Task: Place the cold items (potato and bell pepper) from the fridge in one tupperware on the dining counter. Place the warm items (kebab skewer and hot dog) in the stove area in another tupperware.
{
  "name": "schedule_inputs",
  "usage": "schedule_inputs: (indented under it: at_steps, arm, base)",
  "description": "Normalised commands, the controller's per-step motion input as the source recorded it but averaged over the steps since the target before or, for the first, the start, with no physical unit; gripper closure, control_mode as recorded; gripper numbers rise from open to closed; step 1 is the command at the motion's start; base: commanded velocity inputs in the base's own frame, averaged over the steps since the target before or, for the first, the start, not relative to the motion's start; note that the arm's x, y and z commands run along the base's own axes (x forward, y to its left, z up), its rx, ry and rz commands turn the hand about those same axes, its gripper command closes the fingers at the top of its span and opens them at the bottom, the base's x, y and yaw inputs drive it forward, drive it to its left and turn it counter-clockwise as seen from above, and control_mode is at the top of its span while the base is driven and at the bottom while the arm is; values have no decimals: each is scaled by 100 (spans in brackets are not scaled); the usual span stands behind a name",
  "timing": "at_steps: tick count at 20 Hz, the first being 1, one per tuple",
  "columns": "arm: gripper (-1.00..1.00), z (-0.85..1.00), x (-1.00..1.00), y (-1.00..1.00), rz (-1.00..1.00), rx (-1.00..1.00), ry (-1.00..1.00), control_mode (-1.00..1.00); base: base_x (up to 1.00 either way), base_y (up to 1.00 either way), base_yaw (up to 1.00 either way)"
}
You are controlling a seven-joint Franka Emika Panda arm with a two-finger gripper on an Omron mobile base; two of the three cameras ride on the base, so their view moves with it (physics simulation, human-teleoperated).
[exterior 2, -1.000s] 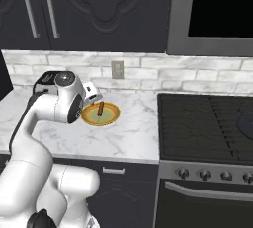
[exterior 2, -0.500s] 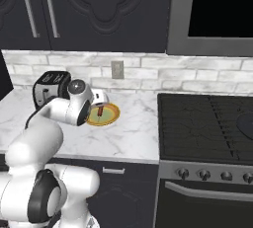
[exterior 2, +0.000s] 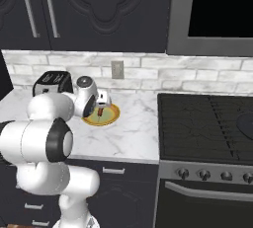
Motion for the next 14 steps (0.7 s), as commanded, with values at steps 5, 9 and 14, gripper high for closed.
schedule_inputs:
  at_steps: [5, 9, 14]
  arm:
    - [-100, -32, 53, 19, -3, 1, 8, -100]
    - [-100, -50, 54, 0, -1, 0, 2, -100]
    - [-100, -56, 62, 0, 0, 0, 5, -100]
  base:
    - [0, 0, 0]
    - [0, 0, 0]
    - [0, 0, 0]
